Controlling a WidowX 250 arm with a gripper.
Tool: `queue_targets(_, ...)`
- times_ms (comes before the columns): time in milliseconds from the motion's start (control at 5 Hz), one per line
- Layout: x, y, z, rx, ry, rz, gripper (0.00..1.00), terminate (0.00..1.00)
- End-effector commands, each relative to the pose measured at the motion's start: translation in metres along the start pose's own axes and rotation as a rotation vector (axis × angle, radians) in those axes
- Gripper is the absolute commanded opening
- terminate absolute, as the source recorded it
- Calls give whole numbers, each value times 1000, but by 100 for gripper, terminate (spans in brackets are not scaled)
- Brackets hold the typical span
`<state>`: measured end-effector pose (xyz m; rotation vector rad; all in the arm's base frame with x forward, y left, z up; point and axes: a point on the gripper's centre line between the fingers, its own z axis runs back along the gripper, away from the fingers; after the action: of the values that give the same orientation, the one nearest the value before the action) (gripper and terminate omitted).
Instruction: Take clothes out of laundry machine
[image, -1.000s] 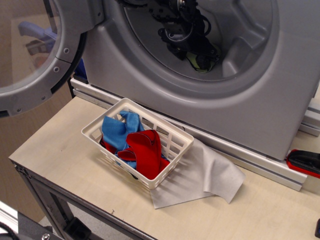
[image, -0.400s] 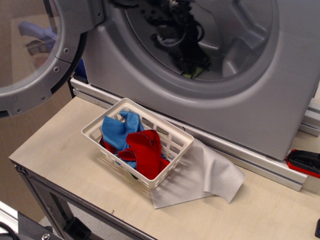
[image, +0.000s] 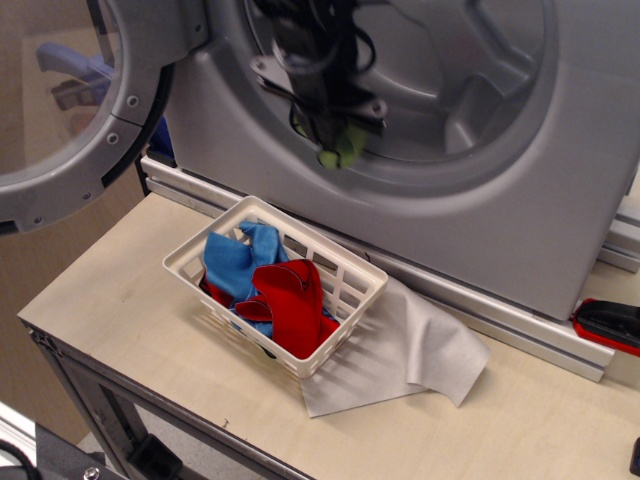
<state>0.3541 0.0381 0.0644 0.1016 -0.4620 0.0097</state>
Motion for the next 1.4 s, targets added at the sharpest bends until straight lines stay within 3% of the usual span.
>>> queue_targets(0,-17,11,49,64,59,63,0,0)
queue_targets(400,-63,1,30,-50,163,130,0,0)
queue_targets(800,-88,10,14,-79,289,95,0,0)
queue_targets(1000,-89,20,12,-94,266,40,100,0)
queue_targets(1200,-85,21,15,-84,256,21,100,0)
